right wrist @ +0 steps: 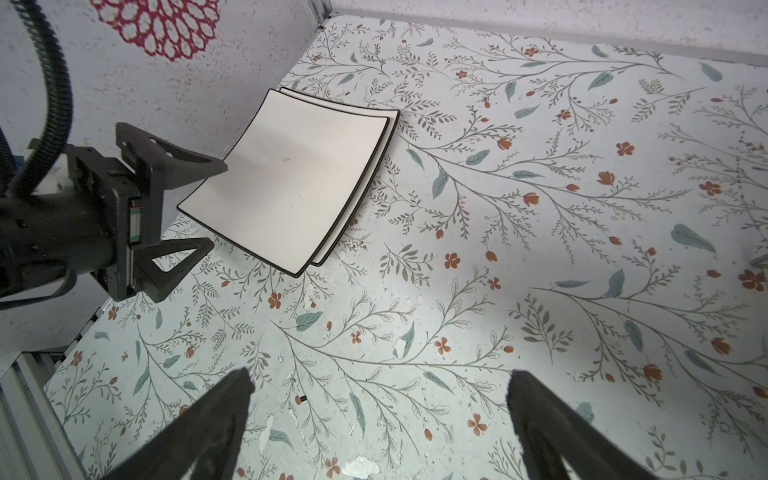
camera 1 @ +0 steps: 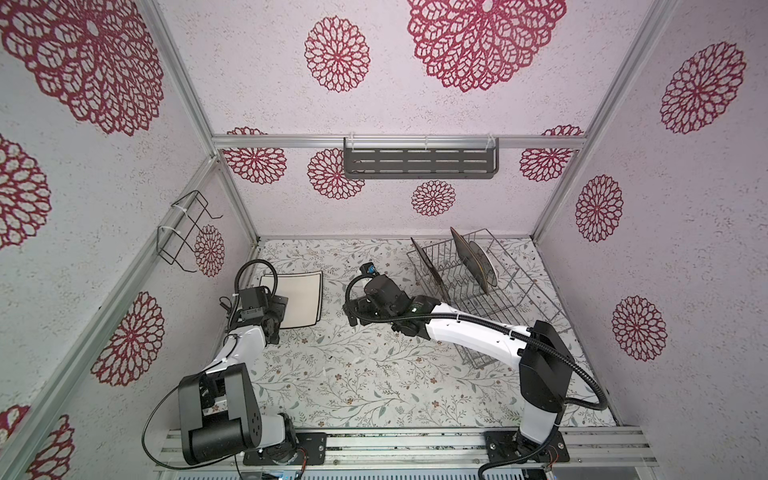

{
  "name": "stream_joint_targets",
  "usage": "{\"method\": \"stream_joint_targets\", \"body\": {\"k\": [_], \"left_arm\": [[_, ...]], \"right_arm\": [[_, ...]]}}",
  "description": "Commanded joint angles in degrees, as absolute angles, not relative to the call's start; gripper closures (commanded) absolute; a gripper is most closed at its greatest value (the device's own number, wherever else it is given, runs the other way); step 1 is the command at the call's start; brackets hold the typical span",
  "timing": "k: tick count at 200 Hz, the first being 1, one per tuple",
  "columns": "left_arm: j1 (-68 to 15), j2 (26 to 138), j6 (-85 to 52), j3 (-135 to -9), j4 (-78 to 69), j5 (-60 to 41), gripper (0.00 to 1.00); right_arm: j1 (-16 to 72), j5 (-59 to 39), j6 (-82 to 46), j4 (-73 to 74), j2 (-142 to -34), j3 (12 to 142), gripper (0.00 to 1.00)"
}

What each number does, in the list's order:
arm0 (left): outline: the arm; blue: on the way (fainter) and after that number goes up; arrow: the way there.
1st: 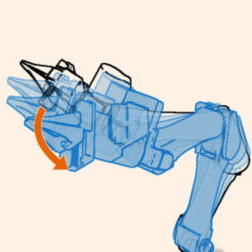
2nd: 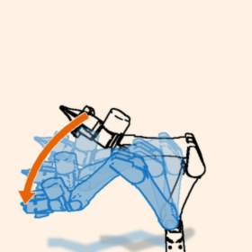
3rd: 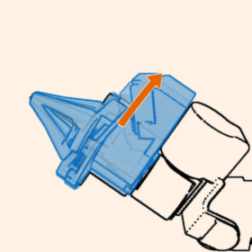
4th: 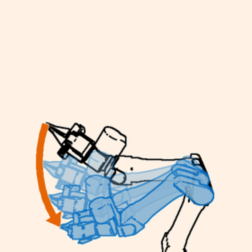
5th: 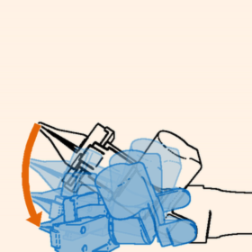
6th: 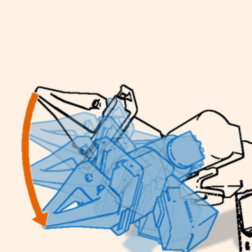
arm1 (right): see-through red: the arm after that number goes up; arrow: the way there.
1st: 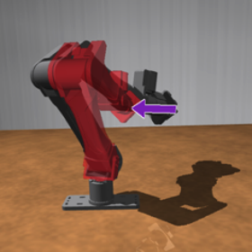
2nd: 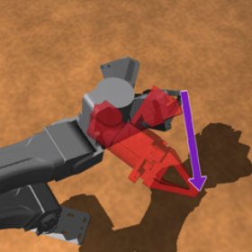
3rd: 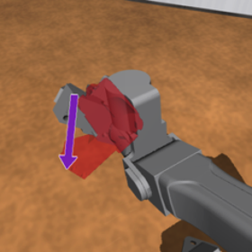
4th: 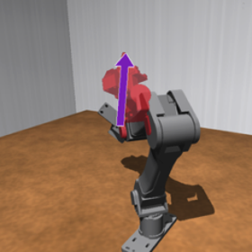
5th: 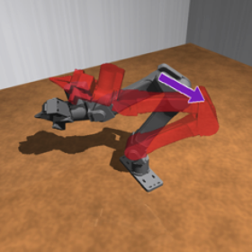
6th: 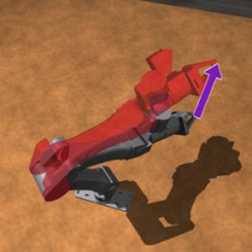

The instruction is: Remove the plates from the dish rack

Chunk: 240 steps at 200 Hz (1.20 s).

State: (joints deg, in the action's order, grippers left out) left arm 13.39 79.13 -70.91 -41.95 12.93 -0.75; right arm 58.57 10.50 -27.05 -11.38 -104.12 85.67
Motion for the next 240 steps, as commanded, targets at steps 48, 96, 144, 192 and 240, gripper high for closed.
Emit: {"method": "stream_joint_targets", "body": {"k": [48, 96, 144, 192, 240], "left_arm": [[9.8, 77.6, -73.9, -43.5, 21.4, 7.0, 0.03], [9.7, 84.9, -70.3, -50.1, 28.4, 5.9, 0.03], [9.2, 90.3, -69.7, -53.1, 26.2, 2.5, 0.03], [8.1, 92.8, -68.6, -55.5, 25.6, 1.9, 0.03], [8.0, 94.0, -66.6, -57.5, 25.1, -0.4, 0.03]], "right_arm": [[58.8, 12.4, -27.8, -8.4, -99.9, 84.6, 0.01], [58.8, 13.0, -28.4, -6.5, -98.3, 82.2, 0.01], [58.8, 14.2, -26.7, -7.0, -98.2, 81.8, 0.01], [58.8, 14.4, -26.8, -6.8, -98.7, 81.7, 0.01], [58.8, 13.9, -26.8, -7.2, -99.3, 82.4, 0.01]]}}
